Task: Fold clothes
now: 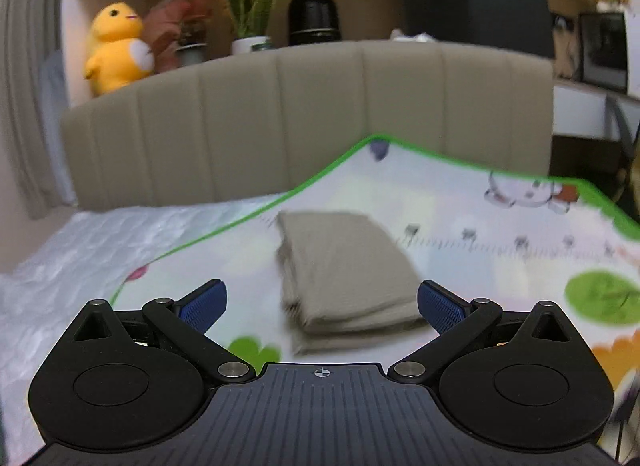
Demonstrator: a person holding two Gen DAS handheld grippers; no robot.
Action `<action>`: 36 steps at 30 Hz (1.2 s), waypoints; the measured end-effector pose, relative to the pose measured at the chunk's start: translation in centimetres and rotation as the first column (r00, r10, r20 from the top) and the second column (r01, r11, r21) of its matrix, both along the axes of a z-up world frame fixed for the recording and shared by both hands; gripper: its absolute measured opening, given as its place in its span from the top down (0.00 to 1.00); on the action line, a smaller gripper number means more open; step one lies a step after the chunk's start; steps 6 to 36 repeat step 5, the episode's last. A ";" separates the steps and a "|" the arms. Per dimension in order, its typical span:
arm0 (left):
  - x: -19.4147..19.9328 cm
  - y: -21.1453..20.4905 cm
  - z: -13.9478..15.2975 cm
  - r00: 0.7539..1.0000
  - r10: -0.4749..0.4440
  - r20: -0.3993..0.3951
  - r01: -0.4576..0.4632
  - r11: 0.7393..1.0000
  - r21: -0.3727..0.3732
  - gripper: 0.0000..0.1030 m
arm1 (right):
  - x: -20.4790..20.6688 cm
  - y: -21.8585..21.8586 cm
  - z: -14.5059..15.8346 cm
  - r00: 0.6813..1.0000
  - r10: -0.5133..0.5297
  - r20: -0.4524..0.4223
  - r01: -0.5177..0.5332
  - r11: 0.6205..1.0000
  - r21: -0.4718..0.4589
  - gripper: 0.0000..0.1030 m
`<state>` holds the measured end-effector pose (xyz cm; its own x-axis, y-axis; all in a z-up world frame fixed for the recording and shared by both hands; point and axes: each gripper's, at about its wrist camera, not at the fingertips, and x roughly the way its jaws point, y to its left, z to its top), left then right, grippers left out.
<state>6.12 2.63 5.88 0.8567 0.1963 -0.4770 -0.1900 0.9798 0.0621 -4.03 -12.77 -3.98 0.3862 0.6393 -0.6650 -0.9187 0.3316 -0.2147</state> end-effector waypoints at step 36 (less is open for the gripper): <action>2.7 0.7 0.0 0.998 -0.055 0.030 0.057 0.996 -0.063 0.00 | -1.1 0.2 -0.8 1.000 -0.009 0.009 0.008 0.998 0.056 0.00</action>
